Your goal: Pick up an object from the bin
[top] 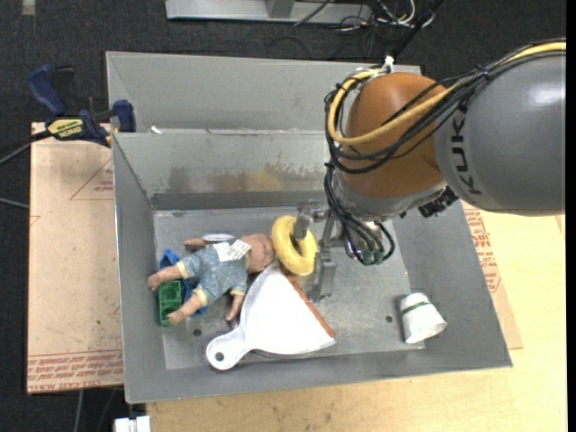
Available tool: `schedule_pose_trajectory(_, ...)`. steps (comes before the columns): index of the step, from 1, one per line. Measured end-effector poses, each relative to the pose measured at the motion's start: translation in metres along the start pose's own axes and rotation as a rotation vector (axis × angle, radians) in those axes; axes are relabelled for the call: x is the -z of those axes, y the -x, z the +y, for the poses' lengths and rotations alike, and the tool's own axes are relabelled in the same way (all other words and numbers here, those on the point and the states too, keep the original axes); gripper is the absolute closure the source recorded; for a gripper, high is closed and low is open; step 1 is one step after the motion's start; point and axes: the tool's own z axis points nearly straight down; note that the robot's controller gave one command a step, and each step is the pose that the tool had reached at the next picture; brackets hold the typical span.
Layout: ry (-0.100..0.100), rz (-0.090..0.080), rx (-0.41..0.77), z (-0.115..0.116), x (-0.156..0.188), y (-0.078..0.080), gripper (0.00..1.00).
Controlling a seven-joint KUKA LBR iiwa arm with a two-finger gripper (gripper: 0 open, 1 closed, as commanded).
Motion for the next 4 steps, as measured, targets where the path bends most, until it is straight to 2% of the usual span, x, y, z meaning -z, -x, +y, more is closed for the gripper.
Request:
schedule_pose_trajectory(1, 0.0, -0.007, -0.001, 0.0, 0.005, 0.001, 0.0)
schedule_pose_trajectory(2, 0.001, -0.015, 0.028, -0.004, -0.038, 0.015, 0.0)
schedule_pose_trajectory(3, 0.0, -0.011, 0.182, -0.007, -0.092, 0.029, 0.0)
schedule_pose_trajectory(4, 0.002, -0.015, 0.174, -0.005, -0.114, 0.034, 0.0)
